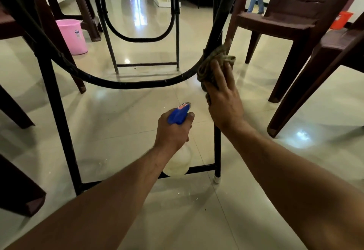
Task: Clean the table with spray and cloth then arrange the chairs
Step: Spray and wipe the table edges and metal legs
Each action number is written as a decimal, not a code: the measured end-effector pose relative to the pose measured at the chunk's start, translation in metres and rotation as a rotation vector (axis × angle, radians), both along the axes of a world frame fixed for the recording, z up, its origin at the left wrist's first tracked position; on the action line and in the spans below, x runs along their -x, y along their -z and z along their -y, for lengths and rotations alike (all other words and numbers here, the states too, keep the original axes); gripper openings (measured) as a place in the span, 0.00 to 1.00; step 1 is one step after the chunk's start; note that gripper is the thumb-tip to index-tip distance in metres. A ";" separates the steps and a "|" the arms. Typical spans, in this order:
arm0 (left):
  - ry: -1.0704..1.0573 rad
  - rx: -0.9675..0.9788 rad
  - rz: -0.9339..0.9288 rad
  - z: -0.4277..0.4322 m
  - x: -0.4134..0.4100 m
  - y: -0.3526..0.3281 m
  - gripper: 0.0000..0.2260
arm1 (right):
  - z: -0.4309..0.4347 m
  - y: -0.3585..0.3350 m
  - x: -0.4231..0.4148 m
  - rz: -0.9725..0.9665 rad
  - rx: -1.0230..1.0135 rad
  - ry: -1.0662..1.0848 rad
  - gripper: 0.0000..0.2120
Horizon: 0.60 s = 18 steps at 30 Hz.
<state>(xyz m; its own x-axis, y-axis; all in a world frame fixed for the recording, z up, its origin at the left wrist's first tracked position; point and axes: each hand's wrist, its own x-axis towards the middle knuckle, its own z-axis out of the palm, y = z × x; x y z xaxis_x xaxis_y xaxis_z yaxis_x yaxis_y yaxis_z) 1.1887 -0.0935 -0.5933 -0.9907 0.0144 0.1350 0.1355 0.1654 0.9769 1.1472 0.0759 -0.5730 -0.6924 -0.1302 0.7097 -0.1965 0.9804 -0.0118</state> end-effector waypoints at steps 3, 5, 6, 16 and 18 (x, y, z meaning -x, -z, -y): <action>0.010 -0.003 -0.002 0.000 -0.001 0.001 0.05 | 0.003 -0.007 -0.006 -0.020 0.020 -0.058 0.28; 0.038 -0.023 0.010 -0.004 -0.003 0.004 0.04 | 0.005 -0.029 -0.001 -0.075 0.073 -0.103 0.28; 0.048 -0.035 0.023 -0.006 -0.005 0.006 0.02 | 0.003 -0.035 0.003 -0.069 0.058 -0.113 0.28; 0.048 0.080 0.028 -0.011 -0.008 0.014 0.14 | -0.042 0.176 -0.114 0.799 0.001 -0.248 0.27; 0.056 0.126 0.034 -0.007 -0.011 0.019 0.14 | -0.039 0.179 -0.122 0.863 0.171 -0.269 0.29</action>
<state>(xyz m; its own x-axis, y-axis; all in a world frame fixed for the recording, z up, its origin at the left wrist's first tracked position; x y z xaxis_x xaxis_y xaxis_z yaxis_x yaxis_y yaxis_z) 1.2001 -0.0862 -0.6125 -0.9919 0.0845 0.0952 0.1153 0.2799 0.9531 1.2687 0.1146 -0.7523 -0.9522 -0.3050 -0.0149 -0.2737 0.8743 -0.4009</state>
